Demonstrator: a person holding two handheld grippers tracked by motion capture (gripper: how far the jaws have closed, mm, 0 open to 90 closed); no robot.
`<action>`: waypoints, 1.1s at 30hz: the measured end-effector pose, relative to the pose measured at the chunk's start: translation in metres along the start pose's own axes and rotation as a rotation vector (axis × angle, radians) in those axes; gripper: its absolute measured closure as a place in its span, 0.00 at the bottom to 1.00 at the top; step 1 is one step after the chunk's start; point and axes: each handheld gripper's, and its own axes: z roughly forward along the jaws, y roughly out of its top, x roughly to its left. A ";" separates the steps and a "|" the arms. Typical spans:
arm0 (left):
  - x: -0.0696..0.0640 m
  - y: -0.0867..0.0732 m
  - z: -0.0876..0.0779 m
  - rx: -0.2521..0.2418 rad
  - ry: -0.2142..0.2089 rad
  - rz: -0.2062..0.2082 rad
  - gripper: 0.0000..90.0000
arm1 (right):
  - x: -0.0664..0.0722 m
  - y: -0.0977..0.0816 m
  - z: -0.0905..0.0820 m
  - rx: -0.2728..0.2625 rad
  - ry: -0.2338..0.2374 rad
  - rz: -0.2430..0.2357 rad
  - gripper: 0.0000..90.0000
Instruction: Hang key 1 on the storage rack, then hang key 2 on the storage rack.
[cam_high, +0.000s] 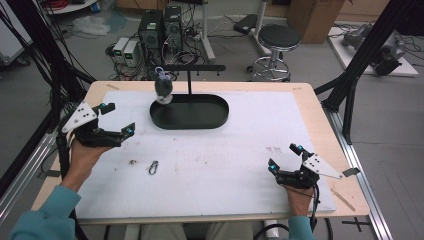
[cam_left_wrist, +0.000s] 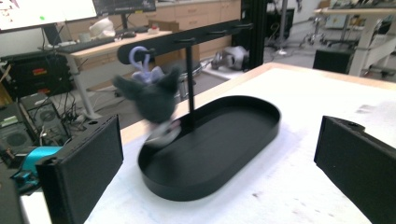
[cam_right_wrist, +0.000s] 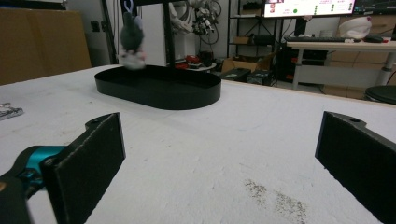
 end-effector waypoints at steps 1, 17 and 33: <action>-0.004 -0.002 -0.003 -0.004 0.002 0.007 0.02 | 0.000 0.000 0.000 0.000 -0.001 0.000 0.01; -0.038 -0.028 -0.026 -0.073 -0.015 -0.004 0.02 | 0.000 0.000 0.000 -0.003 0.000 -0.004 0.01; -0.034 -0.031 -0.029 -0.071 0.005 -0.024 0.02 | 0.001 0.000 0.000 -0.005 0.000 -0.001 0.01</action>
